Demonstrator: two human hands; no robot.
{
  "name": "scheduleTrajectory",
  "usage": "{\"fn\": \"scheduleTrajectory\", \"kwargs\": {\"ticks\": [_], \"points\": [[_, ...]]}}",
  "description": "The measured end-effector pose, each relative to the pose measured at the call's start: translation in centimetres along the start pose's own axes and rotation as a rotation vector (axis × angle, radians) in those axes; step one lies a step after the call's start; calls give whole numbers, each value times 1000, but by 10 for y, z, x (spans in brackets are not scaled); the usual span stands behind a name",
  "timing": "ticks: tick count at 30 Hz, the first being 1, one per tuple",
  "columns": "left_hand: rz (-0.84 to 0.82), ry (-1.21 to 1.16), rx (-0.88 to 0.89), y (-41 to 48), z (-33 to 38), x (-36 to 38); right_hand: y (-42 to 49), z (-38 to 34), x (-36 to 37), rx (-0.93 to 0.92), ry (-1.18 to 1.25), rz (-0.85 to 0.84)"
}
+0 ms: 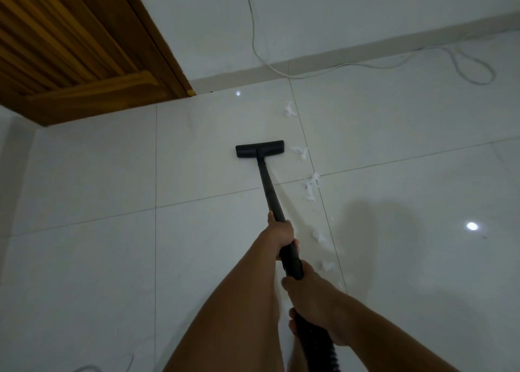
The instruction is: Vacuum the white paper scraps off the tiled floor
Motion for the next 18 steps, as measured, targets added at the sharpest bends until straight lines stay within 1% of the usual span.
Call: {"fn": "scheduleTrajectory", "kwargs": {"ticks": [4, 8, 11, 18], "points": [[2, 3, -18, -9, -38, 1, -14, 33, 14, 27, 51, -10], [8, -25, -12, -12, -71, -3, -18, 62, 31, 40, -24, -8], [13, -31, -2, -13, -94, -5, -22, 82, 44, 100, 9, -10], [19, -19, 3, -22, -147, -5, -42, 130, 70, 127, 76, -25]]}}
Point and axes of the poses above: each hand's wrist, its own y-axis towards the middle knuckle, its own x-axis out of the palm, z = x × y, the point moved 1 cm from there along y, towards the middle knuckle, and after that the axes turned 10 degrees about -y, right-handed, at the moved point
